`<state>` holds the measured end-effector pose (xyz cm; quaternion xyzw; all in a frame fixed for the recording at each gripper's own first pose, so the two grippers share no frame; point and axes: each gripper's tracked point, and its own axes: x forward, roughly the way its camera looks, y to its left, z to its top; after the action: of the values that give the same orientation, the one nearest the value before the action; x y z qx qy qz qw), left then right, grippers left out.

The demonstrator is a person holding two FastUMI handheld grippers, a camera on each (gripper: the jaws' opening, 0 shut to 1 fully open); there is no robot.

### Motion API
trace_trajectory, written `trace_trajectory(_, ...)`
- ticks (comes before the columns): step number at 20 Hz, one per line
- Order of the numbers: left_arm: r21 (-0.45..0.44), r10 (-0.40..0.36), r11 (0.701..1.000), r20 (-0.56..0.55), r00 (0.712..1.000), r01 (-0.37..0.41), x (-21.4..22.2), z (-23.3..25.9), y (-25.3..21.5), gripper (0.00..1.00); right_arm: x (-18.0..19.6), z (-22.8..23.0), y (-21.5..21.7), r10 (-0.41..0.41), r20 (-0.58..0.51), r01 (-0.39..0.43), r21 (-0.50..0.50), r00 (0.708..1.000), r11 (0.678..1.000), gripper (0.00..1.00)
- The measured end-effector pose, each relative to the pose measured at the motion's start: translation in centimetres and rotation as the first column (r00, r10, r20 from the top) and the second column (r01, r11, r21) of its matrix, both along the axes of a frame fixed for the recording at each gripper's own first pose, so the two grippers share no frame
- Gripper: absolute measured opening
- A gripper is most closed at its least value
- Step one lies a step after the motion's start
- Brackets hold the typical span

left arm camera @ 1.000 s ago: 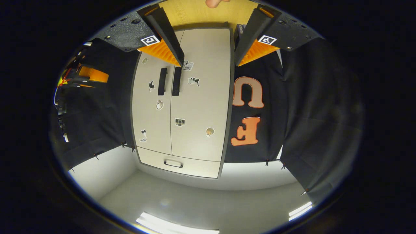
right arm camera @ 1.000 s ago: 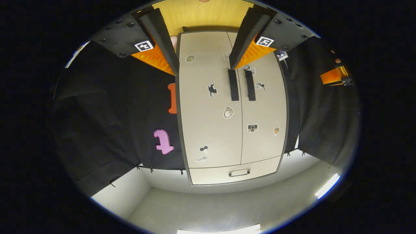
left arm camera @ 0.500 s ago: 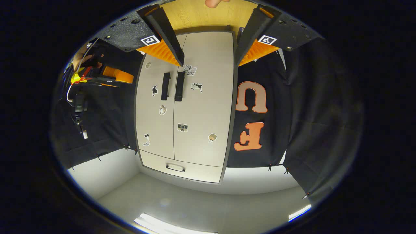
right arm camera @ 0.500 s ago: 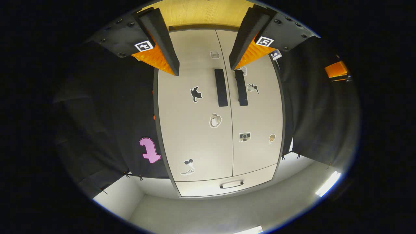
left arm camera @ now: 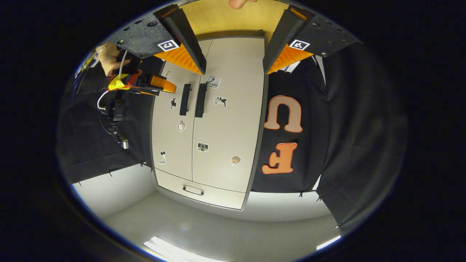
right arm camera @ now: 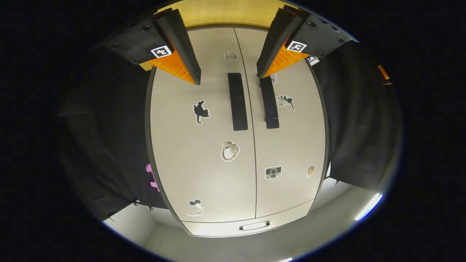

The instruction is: Open the right door of the double-door shoe cabinet with the right hand, and open the left door with the left hand.

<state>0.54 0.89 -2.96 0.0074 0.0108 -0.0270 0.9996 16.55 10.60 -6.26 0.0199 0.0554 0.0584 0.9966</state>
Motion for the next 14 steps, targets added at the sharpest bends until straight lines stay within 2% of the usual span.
trace_trajectory(2,-0.003,-0.002,1.000,0.003,1.000,0.002,0.4,-0.1,0.5,0.95,1.9,-0.5,0.5,-0.006,-0.002,0.006,-0.003,1.000,1.000,0.98)
trace_trajectory(3,0.003,0.005,1.000,0.007,1.000,-0.005,0.6,-0.1,0.9,0.95,2.9,-0.7,0.5,-0.015,-0.001,0.015,-0.016,1.000,1.000,0.91)
trace_trajectory(4,0.010,0.012,1.000,0.013,1.000,-0.013,0.8,0.0,1.4,0.94,3.8,-0.8,0.6,-0.025,0.002,0.026,-0.025,1.000,0.999,0.98)
trace_trajectory(5,0.012,0.019,1.000,0.022,1.000,-0.019,1.1,0.2,1.6,0.94,4.8,-0.9,0.6,-0.032,0.008,0.032,-0.025,0.999,0.999,0.91)
trace_trajectory(6,0.011,0.021,1.000,0.031,0.999,-0.021,1.3,0.4,1.7,0.95,5.6,-1.0,0.8,-0.029,0.010,0.029,-0.019,1.000,0.999,0.90)
trace_trajectory(7,0.012,0.018,1.000,0.037,0.999,-0.018,1.5,0.3,1.9,0.94,6.5,-1.3,0.8,-0.036,0.005,0.036,-0.014,0.999,0.999,0.94)
trace_trajectory(8,0.013,0.017,1.000,0.040,0.999,-0.018,1.8,0.3,2.1,0.95,7.3,-1.5,0.5,-0.050,-0.001,0.050,-0.014,0.999,0.999,0.89)
trace_trajectory(10,0.017,0.013,1.000,0.039,0.999,-0.013,2.2,0.1,2.1,0.95,8.5,-2.0,0.5,-0.057,-0.013,0.057,-0.009,0.998,0.998,0.89)
trace_trajectory(11,0.019,0.007,1.000,0.039,0.999,-0.008,2.5,0.0,2.1,0.94,8.9,-2.3,0.7,-0.052,-0.020,0.052,0.003,0.998,0.999,0.77)
trace_trajectory(12,0.018,0.006,1.000,0.041,0.999,-0.006,2.6,0.0,2.1,0.92,9.3,-2.4,0.9,-0.045,-0.020,0.045,0.010,0.999,0.999,0.73)
trace_trajectory(14,0.003,0.005,1.000,0.045,0.999,-0.006,2.9,0.0,2.3,0.95,9.8,-2.7,1.2,-0.042,-0.022,0.043,0.002,0.999,0.999,0.70)
